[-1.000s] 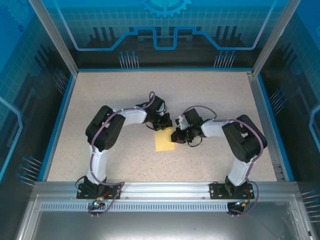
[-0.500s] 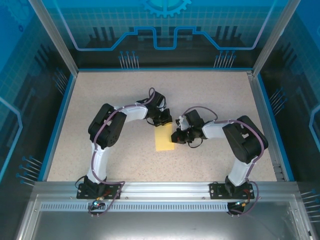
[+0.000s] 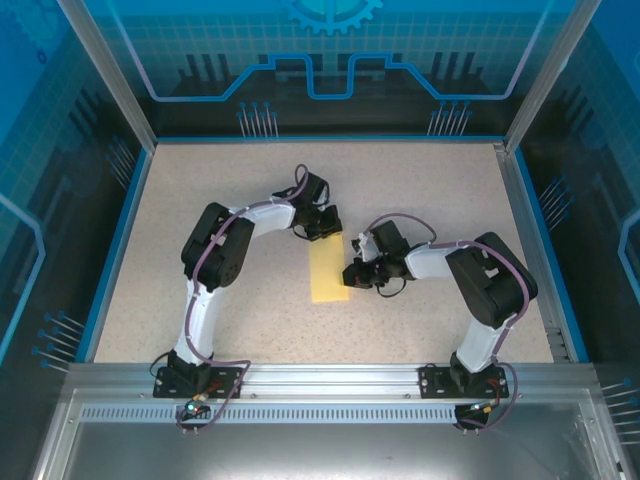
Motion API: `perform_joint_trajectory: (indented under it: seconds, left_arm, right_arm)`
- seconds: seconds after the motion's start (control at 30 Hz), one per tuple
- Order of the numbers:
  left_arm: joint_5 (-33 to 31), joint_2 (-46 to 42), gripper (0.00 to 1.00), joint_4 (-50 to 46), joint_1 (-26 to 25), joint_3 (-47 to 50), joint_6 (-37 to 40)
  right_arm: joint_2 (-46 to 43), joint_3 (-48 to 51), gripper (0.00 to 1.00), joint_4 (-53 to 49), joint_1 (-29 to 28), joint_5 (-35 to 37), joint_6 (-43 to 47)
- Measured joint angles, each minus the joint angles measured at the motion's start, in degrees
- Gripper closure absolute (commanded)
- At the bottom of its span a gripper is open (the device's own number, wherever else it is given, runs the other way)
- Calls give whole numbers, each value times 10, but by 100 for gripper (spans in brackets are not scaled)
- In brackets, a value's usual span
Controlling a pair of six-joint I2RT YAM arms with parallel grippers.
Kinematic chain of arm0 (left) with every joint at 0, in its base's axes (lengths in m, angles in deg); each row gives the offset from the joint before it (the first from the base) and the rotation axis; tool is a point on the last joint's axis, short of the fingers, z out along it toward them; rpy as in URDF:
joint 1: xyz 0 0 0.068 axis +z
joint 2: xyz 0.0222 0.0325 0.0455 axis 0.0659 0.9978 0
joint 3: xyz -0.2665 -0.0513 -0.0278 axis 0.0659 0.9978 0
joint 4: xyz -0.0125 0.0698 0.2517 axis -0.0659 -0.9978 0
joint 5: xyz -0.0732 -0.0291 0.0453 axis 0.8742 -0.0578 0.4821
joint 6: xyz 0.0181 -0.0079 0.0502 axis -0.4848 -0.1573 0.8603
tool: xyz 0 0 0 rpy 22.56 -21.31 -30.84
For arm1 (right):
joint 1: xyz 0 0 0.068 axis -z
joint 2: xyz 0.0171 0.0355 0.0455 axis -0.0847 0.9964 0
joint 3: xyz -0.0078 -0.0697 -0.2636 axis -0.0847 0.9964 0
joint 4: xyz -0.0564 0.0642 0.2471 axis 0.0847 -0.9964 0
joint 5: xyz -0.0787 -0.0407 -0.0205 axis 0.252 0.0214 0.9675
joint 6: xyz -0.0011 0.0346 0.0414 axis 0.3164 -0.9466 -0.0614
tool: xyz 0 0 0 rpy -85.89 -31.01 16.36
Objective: Fold a paper plane with a square sheet of paper (pick it up from the middle)
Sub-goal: First fold in half a square sheet of paper at the center of the table.
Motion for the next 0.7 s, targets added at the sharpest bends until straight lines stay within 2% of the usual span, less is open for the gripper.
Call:
perform_joint_trajectory:
  seconds: [0.2,0.43,0.53,0.6,0.7]
  left_arm:
    - [0,4,98,-5,2,-13,13]
    - [-9,-14,81,-20,11,-20,28]
    - [-20,-68,70,-23,23,22,26]
    - [-27,-131,60,-18,37,76,23]
    - [-35,-224,50,-9,59,162,11]
  right_arm:
    - [-3,3,96,0,0,0,0]
    - [-19,3,96,-30,-1,2,-6]
    - [-37,-2,95,-46,-1,8,-17]
    - [-48,-20,93,-51,-1,19,-23]
    - [-49,-62,89,-53,-1,39,-24]
